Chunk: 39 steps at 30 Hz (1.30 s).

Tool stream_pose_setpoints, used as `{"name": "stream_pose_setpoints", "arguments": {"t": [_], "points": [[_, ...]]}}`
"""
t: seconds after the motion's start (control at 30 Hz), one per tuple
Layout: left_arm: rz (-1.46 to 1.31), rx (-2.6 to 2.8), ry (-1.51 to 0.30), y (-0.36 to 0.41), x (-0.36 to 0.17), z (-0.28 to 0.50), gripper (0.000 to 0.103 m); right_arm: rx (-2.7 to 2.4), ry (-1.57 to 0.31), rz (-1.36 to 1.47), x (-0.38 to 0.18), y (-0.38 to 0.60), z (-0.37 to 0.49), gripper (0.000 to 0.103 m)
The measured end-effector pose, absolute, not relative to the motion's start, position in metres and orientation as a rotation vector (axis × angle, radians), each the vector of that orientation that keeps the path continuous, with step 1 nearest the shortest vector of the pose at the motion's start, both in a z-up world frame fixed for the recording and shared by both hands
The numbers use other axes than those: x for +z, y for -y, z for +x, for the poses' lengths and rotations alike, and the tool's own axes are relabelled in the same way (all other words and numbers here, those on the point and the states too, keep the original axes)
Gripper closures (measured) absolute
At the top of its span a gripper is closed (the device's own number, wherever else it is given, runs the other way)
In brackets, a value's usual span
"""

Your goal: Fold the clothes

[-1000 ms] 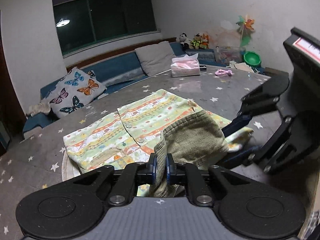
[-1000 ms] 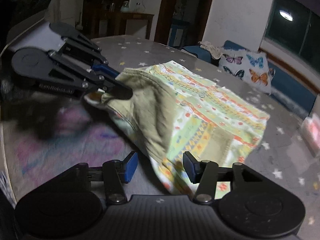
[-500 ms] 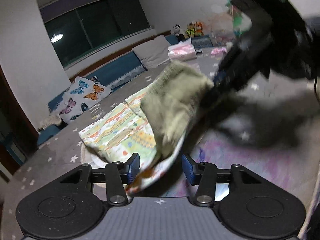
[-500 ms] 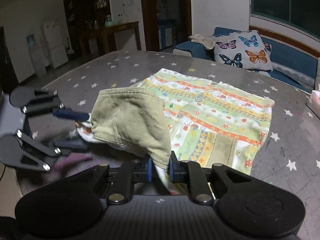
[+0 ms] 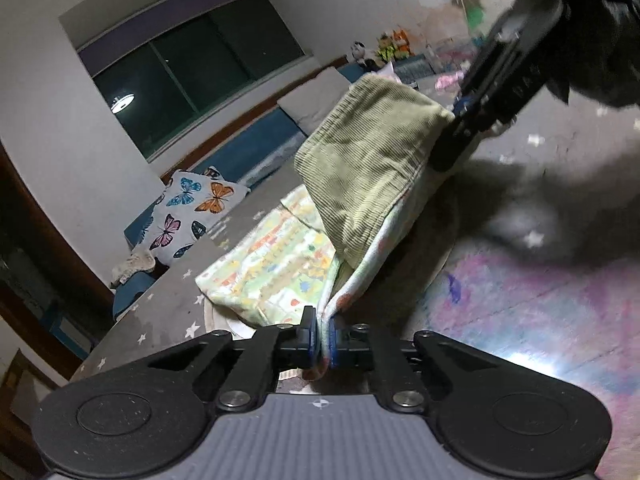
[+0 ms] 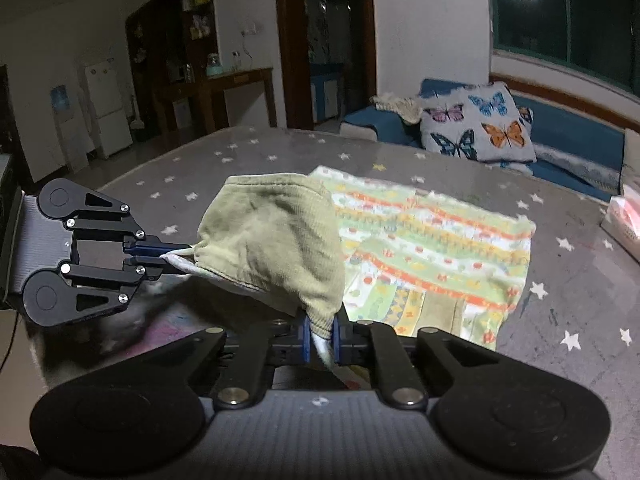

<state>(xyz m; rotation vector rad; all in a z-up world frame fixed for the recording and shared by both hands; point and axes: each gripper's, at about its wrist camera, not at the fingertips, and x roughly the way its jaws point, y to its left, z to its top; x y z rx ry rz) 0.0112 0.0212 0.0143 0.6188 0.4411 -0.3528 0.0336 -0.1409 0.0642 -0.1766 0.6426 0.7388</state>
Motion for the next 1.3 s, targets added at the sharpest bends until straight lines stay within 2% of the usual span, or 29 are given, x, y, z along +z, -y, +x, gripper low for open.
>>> {"name": "stream_pose_setpoints", "arguments": {"t": [0.3,0.4,0.73,0.9,1.0,1.13,1.3], "points": [[0.476,-0.435,-0.415,-0.03,0.074,-0.07,0.097,0.862,-0.597,-0.195,0.108,0.166,-0.04,0.095],[0.442,-0.447,-0.406,-0.032,0.089,-0.075,0.097,0.886,-0.59,-0.216,0.122,0.167,-0.053,0.095],[0.373,-0.368,-0.478,-0.04,0.085,0.024,0.097,0.815,-0.647,-0.203,0.118,0.143,0.035,0.095],[0.342,-0.337,-0.592,-0.038,0.056,0.088,0.097,0.745,-0.73,-0.184,0.089,0.129,0.099,0.095],[0.307,-0.302,-0.67,-0.038,0.034,0.12,0.096,0.675,-0.772,-0.162,0.061,0.125,0.133,0.089],[0.297,-0.278,-0.705,-0.042,0.015,0.134,0.093,0.588,-0.792,-0.134,0.043,0.14,0.15,0.086],[0.289,-0.269,-0.697,-0.04,0.018,0.133,0.093,0.538,-0.773,-0.14,0.051,0.169,0.125,0.086]]}}
